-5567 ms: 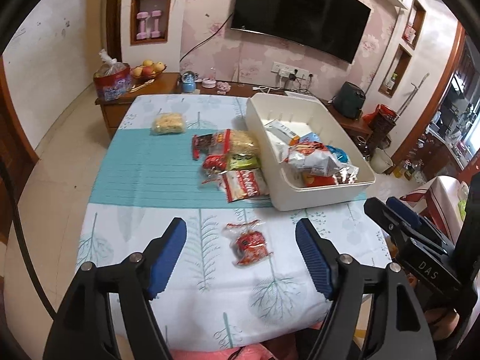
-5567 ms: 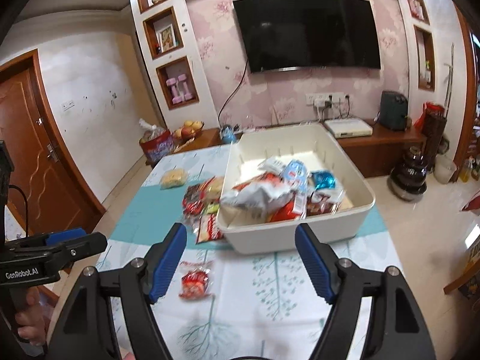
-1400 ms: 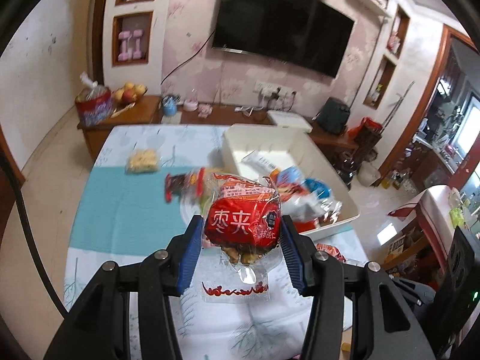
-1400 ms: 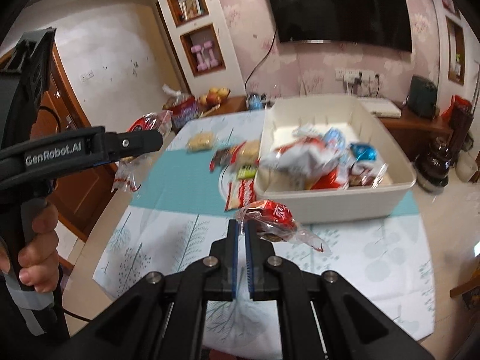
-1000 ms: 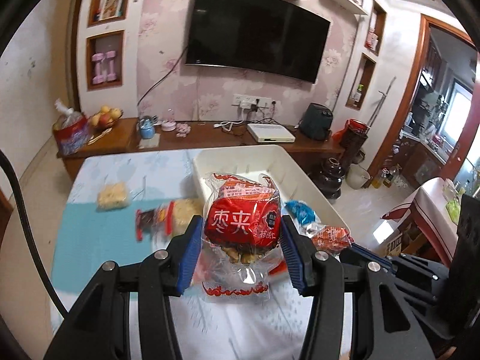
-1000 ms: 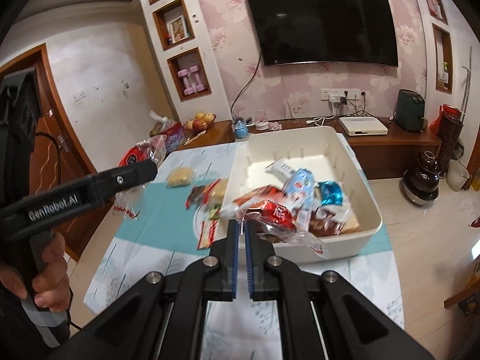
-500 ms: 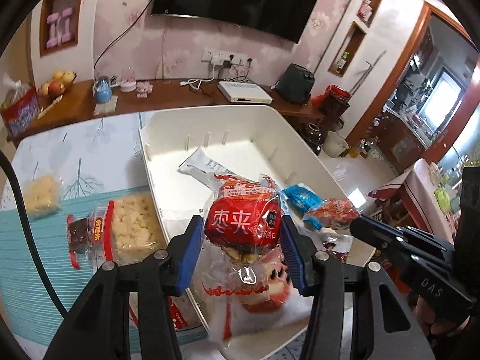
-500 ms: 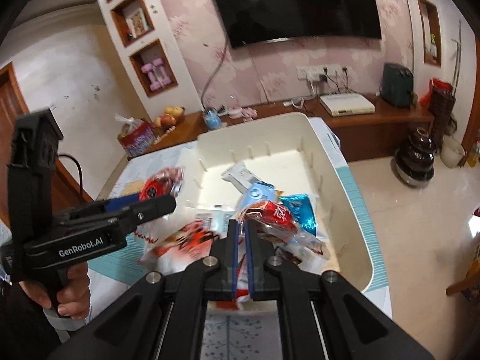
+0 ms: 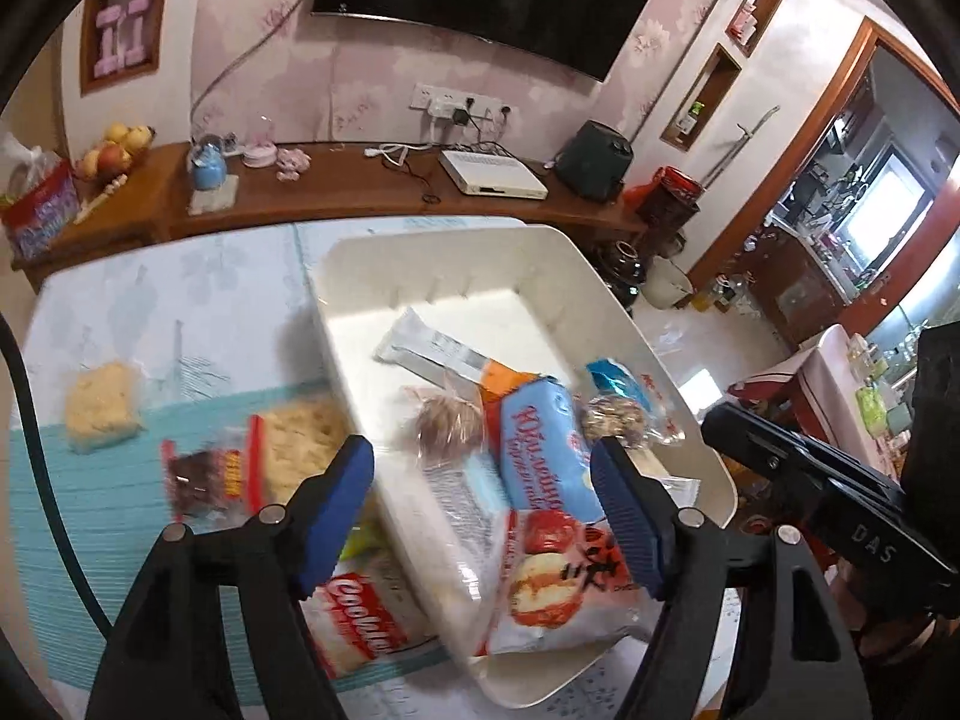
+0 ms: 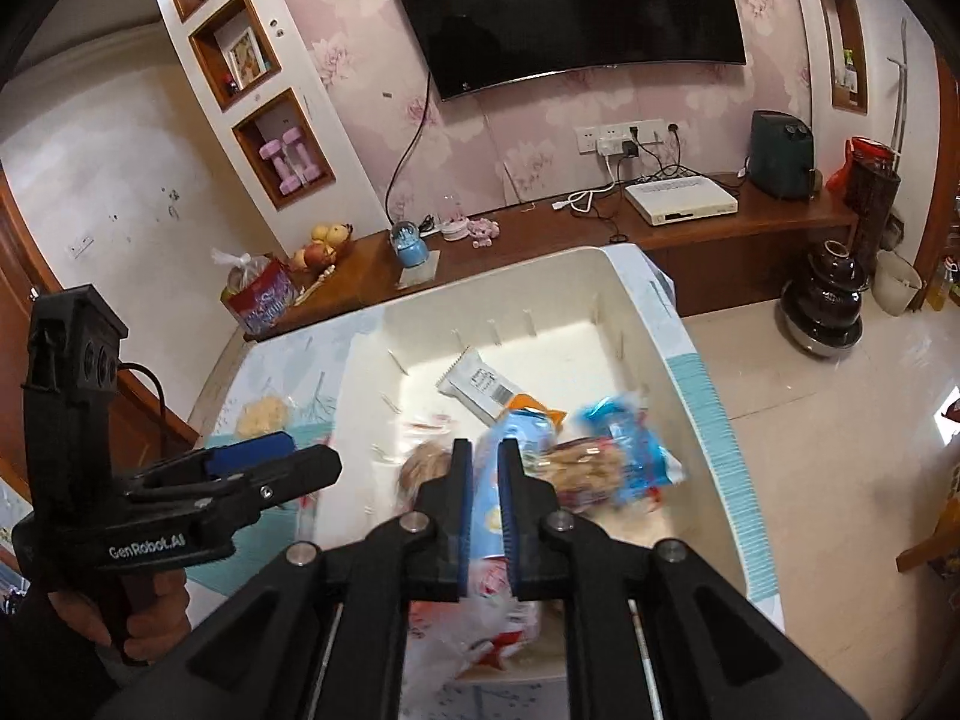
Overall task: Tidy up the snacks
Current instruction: 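Carry the bread bag into the bin and open the left gripper, then move the left gripper to the clear puffed-snack bag while the right approaches the dark chocolate bar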
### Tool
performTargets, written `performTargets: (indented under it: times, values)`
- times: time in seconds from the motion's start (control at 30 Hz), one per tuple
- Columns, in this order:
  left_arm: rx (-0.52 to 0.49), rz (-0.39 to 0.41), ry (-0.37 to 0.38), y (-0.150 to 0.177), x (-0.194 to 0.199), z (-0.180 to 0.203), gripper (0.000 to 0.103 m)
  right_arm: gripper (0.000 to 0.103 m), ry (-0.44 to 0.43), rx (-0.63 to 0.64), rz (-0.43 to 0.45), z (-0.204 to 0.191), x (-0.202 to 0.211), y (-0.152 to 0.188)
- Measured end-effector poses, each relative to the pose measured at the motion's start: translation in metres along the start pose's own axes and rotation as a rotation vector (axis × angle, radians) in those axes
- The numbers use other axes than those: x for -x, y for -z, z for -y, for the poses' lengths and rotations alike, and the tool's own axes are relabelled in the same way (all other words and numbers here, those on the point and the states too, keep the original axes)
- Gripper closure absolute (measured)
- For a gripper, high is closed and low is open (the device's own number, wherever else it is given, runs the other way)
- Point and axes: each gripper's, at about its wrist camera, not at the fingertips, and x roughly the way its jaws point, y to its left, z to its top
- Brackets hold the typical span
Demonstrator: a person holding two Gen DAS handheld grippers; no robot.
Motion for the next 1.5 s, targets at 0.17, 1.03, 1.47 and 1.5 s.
performTargets:
  times: [0.17,1.03,1.47,1.5]
  values:
    - [-0.006,0.065,-0.048,-0.004,0.027,-0.026,0.029,0.092,-0.050,-0.025,-0.022,-0.027,0.000,0.000]
    - [-0.213,-0.097,-0.299,-0.020,0.019,-0.179,0.023,0.052,0.021,0.053,-0.064,-0.185,-0.079,0.025]
    - [-0.265,-0.160,-0.305,-0.018,-0.043,-0.217,0.023,0.040,0.132,0.182,-0.136,-0.217,-0.163,0.045]
    - [-0.261,-0.163,-0.306,-0.017,-0.046,-0.219,0.023,0.040,0.134,0.200,-0.137,-0.218,-0.168,0.046]
